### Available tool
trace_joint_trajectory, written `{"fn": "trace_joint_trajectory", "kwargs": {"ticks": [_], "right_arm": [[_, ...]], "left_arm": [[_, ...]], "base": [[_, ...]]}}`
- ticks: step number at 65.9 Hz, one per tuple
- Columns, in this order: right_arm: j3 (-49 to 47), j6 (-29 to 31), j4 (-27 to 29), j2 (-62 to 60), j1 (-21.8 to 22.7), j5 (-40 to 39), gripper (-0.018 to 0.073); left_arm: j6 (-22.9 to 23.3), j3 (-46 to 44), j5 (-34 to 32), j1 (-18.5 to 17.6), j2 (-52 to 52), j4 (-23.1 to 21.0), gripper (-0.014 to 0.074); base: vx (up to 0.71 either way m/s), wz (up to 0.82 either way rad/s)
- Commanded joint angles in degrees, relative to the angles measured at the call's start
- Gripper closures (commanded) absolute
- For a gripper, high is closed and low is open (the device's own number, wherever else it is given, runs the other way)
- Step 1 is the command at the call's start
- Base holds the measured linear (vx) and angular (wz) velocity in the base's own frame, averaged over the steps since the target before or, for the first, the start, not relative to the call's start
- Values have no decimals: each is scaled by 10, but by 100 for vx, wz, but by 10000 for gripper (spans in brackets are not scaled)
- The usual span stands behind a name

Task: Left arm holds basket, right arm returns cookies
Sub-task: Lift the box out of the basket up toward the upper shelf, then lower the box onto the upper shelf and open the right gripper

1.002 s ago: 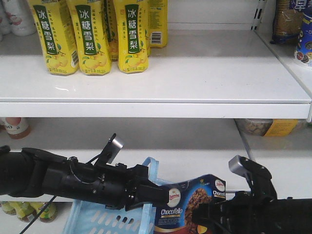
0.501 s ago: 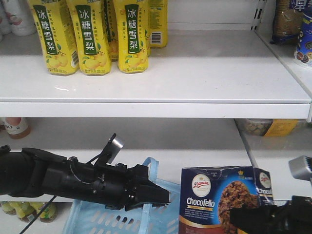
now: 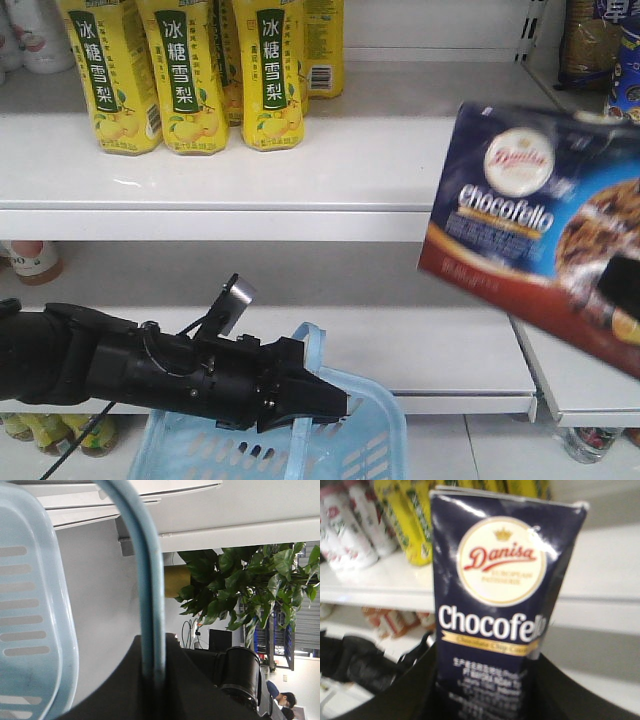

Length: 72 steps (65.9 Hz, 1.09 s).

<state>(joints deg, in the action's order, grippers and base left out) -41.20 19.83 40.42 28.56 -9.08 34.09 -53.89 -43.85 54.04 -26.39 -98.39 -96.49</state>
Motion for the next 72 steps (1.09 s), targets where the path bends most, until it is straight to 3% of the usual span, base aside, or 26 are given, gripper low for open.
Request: {"fn": "trace_joint_trajectory", "kwargs": {"ticks": [1, 11, 23, 32, 55, 72], "right_arm": [[-22, 1, -2, 24, 3, -147, 314], [-22, 22, -33, 88, 3, -287, 314], [-32, 94, -43, 198, 3, -385, 314], [-76, 138, -43, 284, 1, -392, 314], [-173, 158, -42, 443, 1, -403, 314], [-194, 197, -42, 503, 1, -360, 314]], "left_arm": [[-20, -15, 28, 0, 30, -29, 603], [-20, -15, 28, 0, 30, -29, 603], [-20, -15, 28, 0, 30, -29, 603], [-20, -15, 28, 0, 30, -29, 603], [-20, -15, 28, 0, 30, -28, 603], [-20, -15, 28, 0, 30, -28, 603]], "base": [[0, 0], [0, 0], [0, 0], [0, 0], [0, 0], [0, 0]]}}
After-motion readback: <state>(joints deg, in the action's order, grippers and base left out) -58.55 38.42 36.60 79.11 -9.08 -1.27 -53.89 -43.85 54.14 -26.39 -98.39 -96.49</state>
